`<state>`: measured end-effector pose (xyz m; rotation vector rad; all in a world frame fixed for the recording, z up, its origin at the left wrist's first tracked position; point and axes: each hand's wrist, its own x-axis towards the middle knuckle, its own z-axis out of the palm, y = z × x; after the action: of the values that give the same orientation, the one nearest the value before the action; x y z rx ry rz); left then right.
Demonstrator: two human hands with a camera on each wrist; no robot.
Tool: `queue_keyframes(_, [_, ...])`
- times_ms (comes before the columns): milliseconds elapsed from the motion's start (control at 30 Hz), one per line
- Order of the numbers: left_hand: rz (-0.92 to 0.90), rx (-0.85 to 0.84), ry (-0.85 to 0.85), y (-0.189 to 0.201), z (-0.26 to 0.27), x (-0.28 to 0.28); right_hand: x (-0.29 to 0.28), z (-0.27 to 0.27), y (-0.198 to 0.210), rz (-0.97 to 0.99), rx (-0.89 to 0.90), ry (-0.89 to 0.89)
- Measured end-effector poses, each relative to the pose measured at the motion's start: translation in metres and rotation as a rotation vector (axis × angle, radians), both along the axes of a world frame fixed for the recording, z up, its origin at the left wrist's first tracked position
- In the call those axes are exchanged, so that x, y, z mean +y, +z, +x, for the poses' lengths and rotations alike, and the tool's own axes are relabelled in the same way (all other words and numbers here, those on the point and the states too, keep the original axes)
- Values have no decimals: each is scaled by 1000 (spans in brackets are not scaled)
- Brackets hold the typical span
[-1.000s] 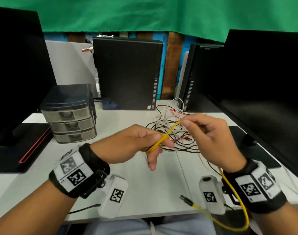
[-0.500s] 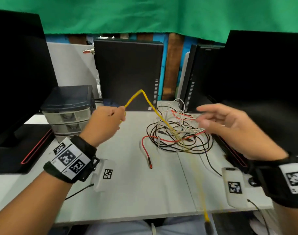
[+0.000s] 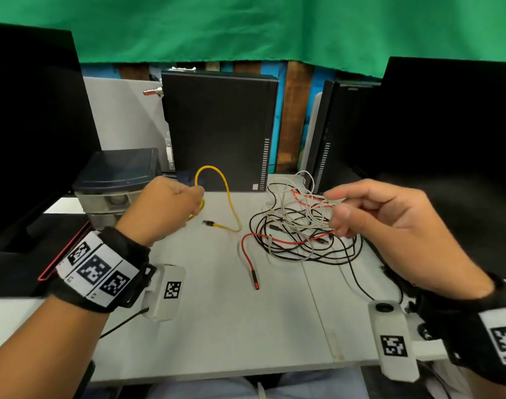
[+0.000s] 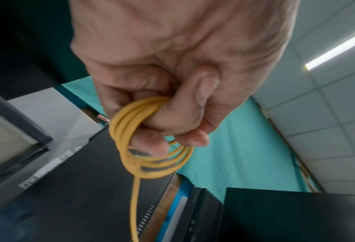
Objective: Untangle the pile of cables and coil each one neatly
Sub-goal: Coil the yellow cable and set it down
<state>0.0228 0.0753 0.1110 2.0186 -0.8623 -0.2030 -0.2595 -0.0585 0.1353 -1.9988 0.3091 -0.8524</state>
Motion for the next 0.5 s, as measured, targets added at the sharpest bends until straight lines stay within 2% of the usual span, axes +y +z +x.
queue_keyframes(100, [-21, 123, -114, 12, -17, 5, 12, 13, -13, -39, 20, -26])
queue_keyframes(233, [-17, 362, -356, 28, -53, 15, 30, 31, -38, -307, 52, -29])
queue_keyframes(300, [-55, 478, -485, 34, -71, 19, 37, 40, -50, -349, 24, 16])
queue_keyframes(400, [-204, 652, -590, 40, -87, 23, 50, 53, -64, -44, -84, 132])
queue_keyframes(500, [-416, 869, -564, 42, -85, 22, 60, 62, -72, 246, -128, 62])
